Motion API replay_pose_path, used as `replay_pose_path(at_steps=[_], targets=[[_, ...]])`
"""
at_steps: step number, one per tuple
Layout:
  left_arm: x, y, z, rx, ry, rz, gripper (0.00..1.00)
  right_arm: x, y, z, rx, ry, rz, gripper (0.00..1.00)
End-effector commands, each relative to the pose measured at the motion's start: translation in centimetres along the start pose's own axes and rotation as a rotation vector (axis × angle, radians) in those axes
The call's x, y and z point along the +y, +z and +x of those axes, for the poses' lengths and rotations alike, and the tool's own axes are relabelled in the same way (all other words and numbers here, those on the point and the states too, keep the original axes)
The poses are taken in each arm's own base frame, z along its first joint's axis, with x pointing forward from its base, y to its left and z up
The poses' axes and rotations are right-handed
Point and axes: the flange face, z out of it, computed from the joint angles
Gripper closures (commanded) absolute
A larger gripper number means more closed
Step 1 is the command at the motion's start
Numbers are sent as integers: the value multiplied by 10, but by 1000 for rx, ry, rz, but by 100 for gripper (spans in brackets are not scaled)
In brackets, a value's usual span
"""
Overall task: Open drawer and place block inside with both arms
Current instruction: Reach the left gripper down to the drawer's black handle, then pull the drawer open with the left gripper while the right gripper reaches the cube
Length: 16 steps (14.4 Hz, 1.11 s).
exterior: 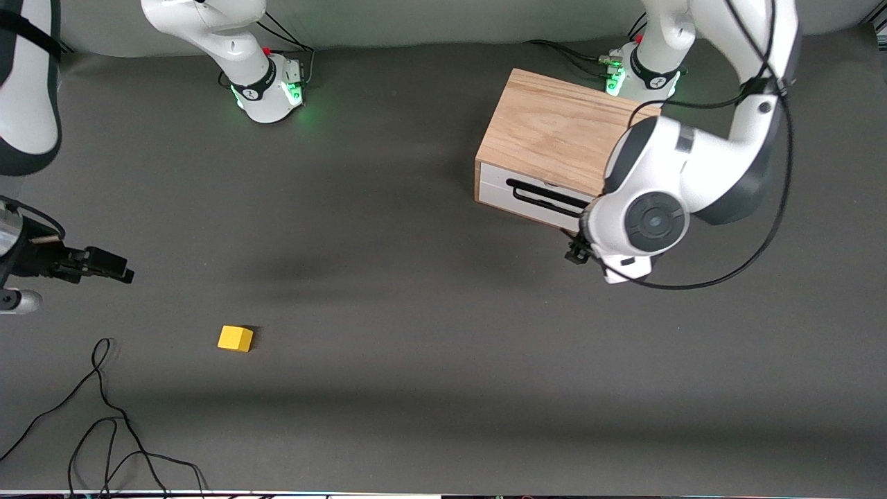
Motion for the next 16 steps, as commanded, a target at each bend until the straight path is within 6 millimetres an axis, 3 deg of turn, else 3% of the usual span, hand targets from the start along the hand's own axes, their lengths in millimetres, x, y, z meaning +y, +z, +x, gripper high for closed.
replay_pose_path(at_steps=[1,7,9,11,16], targets=[[11,29,-19,16,-30,35,1,0,15,9,2,-22,-11,0],[25,91,-30,20,-70,95,1,-1,22,12,-1,-22,-15,0],[25,95,-29,15,-72,98,1,-3,32,17,2,-22,-15,0],[27,105,-30,16,-71,117,1,-13,28,18,14,-35,-16,0],[32,124,-37,24,-60,147,1,-13,42,26,36,-24,-21,0]])
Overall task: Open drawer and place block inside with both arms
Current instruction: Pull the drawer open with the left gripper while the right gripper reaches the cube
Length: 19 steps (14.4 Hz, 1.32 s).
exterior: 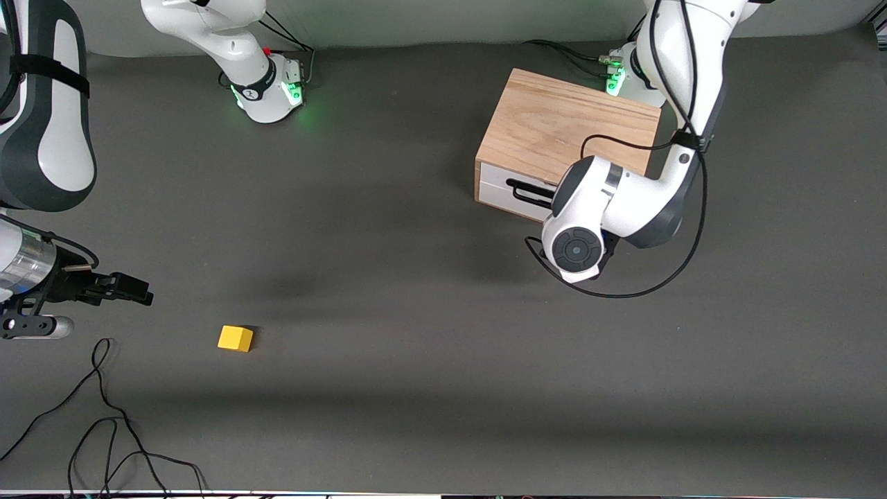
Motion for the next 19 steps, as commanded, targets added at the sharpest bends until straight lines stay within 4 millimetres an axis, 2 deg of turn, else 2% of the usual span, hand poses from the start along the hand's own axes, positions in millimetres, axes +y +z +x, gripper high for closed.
replay_pose_path(at_steps=[1,3,4,5,6,7,9,12,17,19], targets=[[1,5,-7,1,-15,-1,1,-3,8,5,11,-10,-6,0],[2,7,-6,9,-13,0,5,-1,11,2,-6,-9,-5,0],[4,9,-5,16,-11,1,10,1,15,0,-14,-8,-4,0],[7,10,-4,15,-12,-6,22,1,19,1,-20,-10,-7,0],[9,12,-6,18,-9,-18,57,-1,38,3,-33,-6,-8,0],[12,12,-7,18,-8,-29,100,-10,57,11,-8,-18,-11,0],[13,1,5,10,-16,-51,100,-16,74,20,20,-26,-12,0],[15,-24,17,4,-22,-99,100,-34,132,31,24,-40,-20,0],[19,-61,18,21,17,-211,100,-34,218,36,16,-27,-42,0],[18,-77,24,22,59,-242,100,-27,239,28,-4,-1,-44,0]])
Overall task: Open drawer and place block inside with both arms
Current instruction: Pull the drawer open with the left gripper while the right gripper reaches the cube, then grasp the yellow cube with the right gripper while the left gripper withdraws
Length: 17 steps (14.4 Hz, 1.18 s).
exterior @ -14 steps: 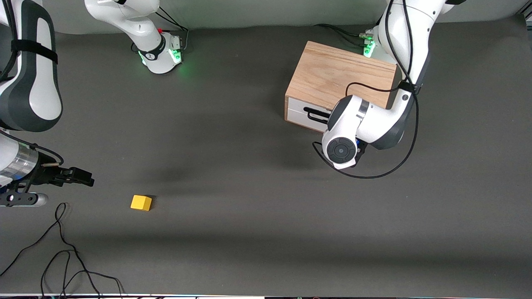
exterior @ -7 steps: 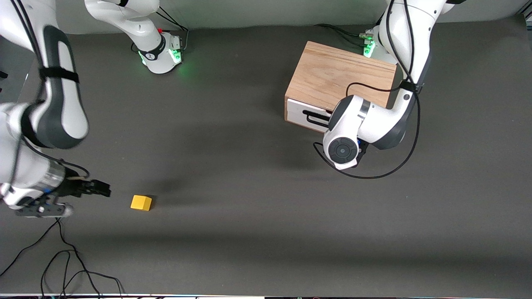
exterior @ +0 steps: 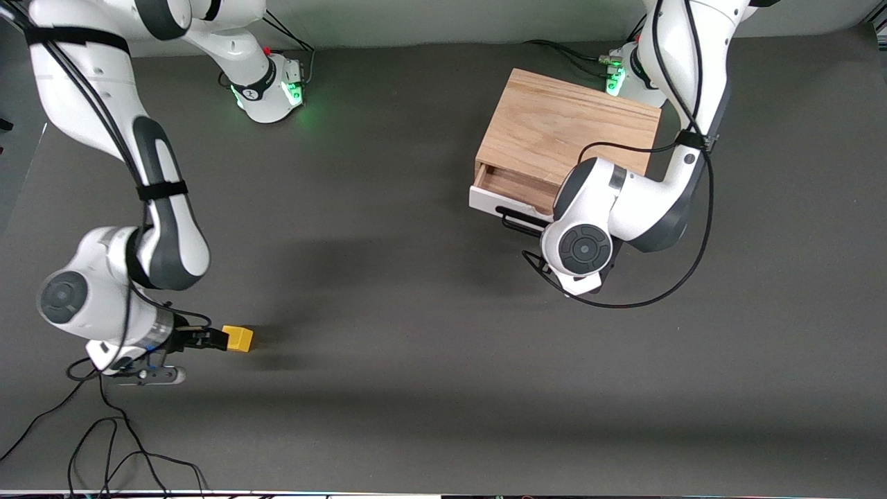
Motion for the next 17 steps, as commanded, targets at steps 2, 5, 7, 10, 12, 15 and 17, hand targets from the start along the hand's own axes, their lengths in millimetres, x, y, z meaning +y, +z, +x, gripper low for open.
replay_pose_path(at_steps=[2,5,7,10,12,15,17], targets=[[11,-35,17,26,78,-90,100,2,39,-19,8,69,-6,0],[14,-39,32,18,101,-104,100,4,59,-31,54,77,-10,0],[19,-45,32,24,110,-146,100,3,59,-32,54,110,20,0],[23,-53,36,30,113,-191,100,-1,59,-32,53,112,31,0],[25,-59,42,29,105,-217,100,-1,61,-32,50,112,31,0],[30,-65,42,34,105,-269,62,-2,63,-33,47,111,31,0],[34,-62,45,88,152,-273,1,-3,64,-33,47,110,32,0]])
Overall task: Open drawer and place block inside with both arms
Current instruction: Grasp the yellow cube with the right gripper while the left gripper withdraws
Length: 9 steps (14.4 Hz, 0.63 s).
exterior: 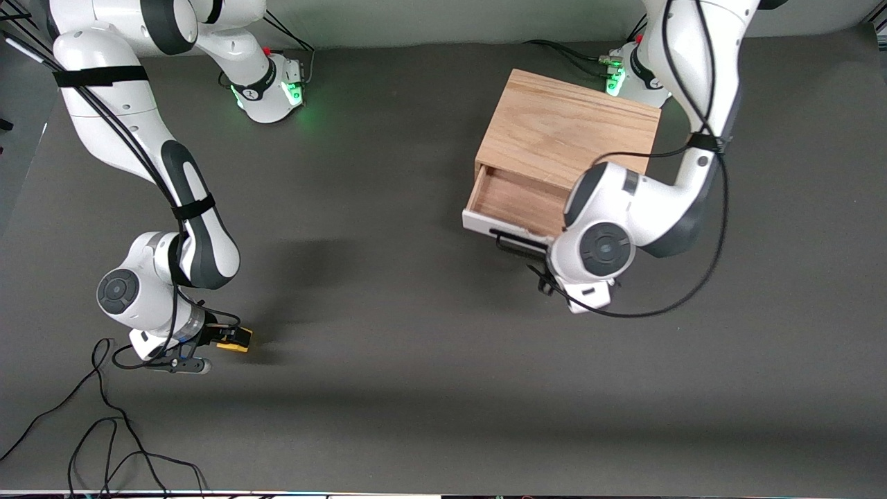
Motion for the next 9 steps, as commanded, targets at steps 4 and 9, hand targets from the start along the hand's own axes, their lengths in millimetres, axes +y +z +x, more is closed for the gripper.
replay_pose_path(at_steps=[4,9], targets=[[12,-15,14,95,88,-39,1,-4,-2,-3,7,26,18,5],[-17,-73,29,129,338,38,1,-5,-4,-3,6,12,18,64]])
